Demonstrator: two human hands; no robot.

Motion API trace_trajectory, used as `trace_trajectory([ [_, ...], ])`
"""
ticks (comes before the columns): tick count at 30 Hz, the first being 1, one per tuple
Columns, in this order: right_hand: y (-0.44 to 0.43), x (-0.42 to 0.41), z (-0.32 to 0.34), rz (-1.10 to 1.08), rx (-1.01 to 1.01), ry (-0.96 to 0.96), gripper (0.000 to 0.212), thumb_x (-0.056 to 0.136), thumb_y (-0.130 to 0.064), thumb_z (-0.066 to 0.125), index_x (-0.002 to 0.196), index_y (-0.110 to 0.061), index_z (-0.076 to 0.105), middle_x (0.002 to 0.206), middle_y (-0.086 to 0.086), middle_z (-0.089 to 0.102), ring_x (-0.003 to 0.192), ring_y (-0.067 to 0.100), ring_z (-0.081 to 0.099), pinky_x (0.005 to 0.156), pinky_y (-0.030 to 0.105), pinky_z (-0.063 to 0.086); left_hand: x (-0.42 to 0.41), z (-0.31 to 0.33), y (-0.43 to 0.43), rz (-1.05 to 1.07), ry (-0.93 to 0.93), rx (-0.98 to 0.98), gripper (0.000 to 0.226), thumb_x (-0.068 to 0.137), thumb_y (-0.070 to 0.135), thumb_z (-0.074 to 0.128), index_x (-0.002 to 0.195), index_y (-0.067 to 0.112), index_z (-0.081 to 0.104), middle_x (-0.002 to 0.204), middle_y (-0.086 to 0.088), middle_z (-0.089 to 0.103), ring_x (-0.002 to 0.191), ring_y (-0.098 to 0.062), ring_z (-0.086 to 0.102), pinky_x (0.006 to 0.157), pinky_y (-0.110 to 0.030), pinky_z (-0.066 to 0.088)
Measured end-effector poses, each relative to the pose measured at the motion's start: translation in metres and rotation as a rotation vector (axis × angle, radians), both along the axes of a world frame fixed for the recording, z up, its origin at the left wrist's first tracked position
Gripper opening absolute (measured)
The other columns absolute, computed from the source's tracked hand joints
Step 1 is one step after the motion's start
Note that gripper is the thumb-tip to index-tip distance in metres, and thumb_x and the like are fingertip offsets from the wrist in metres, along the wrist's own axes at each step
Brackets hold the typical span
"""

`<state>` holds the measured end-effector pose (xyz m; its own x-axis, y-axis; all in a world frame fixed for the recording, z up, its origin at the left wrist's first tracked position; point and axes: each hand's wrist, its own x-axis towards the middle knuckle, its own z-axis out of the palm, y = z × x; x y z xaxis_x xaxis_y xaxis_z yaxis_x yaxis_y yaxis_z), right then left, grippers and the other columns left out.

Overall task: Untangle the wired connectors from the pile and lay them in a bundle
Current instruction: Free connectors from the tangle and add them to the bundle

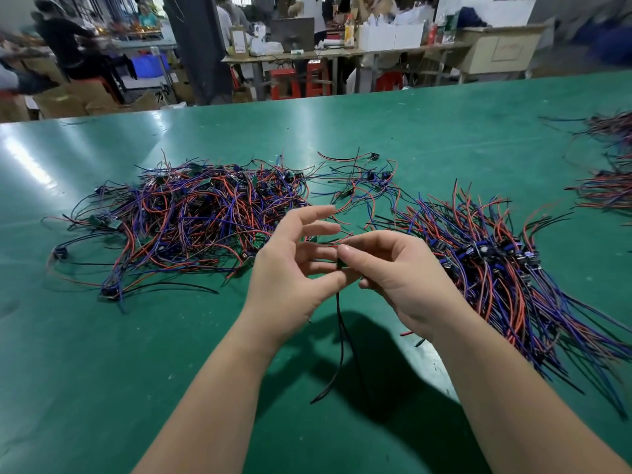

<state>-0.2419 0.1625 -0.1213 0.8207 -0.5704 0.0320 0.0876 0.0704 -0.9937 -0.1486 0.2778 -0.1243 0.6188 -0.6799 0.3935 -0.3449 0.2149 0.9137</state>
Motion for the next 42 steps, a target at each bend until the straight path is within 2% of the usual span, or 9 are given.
trace_trajectory([
  [5,-0.006,0.002,0.003,-0.095,0.263,-0.100,0.008,0.077,0.000,0.067,0.077,-0.008,0.066,0.062,0.002,0.068,0.049,0.007,0.059,0.047,0.013,0.045,-0.006,-0.003,-0.004,0.070,-0.033,-0.052,0.042,0.067,0.015,0.081,0.093,0.031,0.053,0.095,0.004,0.062,0.090,-0.013,0.069,0.073,-0.023,0.054],
  [9,-0.005,0.000,0.005,-0.117,0.218,-0.146,0.019,0.060,-0.018,0.075,0.076,-0.014,0.067,0.066,-0.002,0.069,0.059,0.008,0.064,0.051,0.014,0.046,-0.002,-0.001,-0.004,0.231,-0.092,0.046,0.020,0.074,0.031,0.077,0.072,0.023,0.059,0.065,0.009,0.064,0.059,-0.004,0.059,0.058,-0.017,0.046],
  [14,0.000,0.002,0.003,-0.111,-0.010,-0.155,0.003,0.071,-0.018,0.072,0.072,-0.019,0.075,0.072,0.000,0.073,0.070,0.012,0.063,0.072,0.024,0.052,-0.007,0.003,-0.003,-0.003,0.127,0.092,0.015,0.069,0.029,0.074,0.081,0.022,0.073,0.073,0.007,0.074,0.065,-0.005,0.066,0.063,-0.020,0.055],
  [16,0.000,0.001,0.003,-0.092,-0.116,-0.153,0.016,0.084,-0.005,0.066,0.085,-0.019,0.074,0.082,-0.001,0.074,0.078,0.008,0.065,0.077,0.020,0.051,-0.005,0.002,-0.003,-0.014,0.244,0.090,0.010,0.073,0.017,0.074,0.082,0.019,0.074,0.071,0.003,0.073,0.063,-0.008,0.066,0.061,-0.022,0.056],
  [19,0.003,0.000,0.004,-0.056,-0.193,-0.138,0.019,0.088,0.001,0.060,0.095,-0.012,0.072,0.092,0.002,0.074,0.083,0.005,0.066,0.076,0.014,0.047,-0.001,0.004,-0.003,0.008,0.478,0.078,0.009,0.081,0.003,0.067,0.083,0.010,0.072,0.069,-0.003,0.072,0.059,-0.010,0.068,0.055,-0.018,0.053],
  [24,-0.001,0.002,0.000,-0.153,-0.254,0.036,0.018,0.089,-0.017,0.063,0.074,-0.018,0.073,0.074,0.010,0.072,0.063,0.009,0.059,0.058,0.021,0.045,0.000,0.010,-0.001,-0.118,0.767,0.022,0.012,0.071,0.013,0.067,0.075,0.006,0.075,0.074,-0.005,0.073,0.057,-0.005,0.066,0.052,-0.013,0.052],
  [29,0.002,0.004,0.000,-0.022,-0.017,0.009,0.027,0.073,-0.042,0.061,0.067,-0.020,0.076,0.064,-0.004,0.069,0.056,0.004,0.058,0.055,0.016,0.042,-0.004,0.011,0.000,-0.228,0.708,0.104,0.013,0.071,0.015,0.066,0.075,0.011,0.078,0.074,-0.002,0.073,0.056,-0.004,0.065,0.053,-0.012,0.052],
  [33,-0.004,0.004,0.000,-0.037,0.065,-0.046,0.021,0.065,-0.035,0.065,0.069,-0.017,0.077,0.069,0.000,0.071,0.061,0.011,0.057,0.067,0.030,0.040,-0.007,0.008,0.002,-0.283,0.625,0.192,0.012,0.068,0.017,0.068,0.072,0.011,0.078,0.075,-0.005,0.073,0.058,-0.007,0.065,0.054,-0.014,0.052],
  [42,-0.011,0.000,0.000,0.004,0.099,0.048,0.008,0.076,-0.017,0.068,0.070,-0.013,0.071,0.063,-0.002,0.067,0.052,0.003,0.057,0.048,0.012,0.039,-0.012,0.008,0.000,-0.191,0.560,0.293,0.019,0.071,0.028,0.072,0.072,0.009,0.075,0.076,-0.008,0.073,0.060,-0.014,0.069,0.053,-0.019,0.053],
])
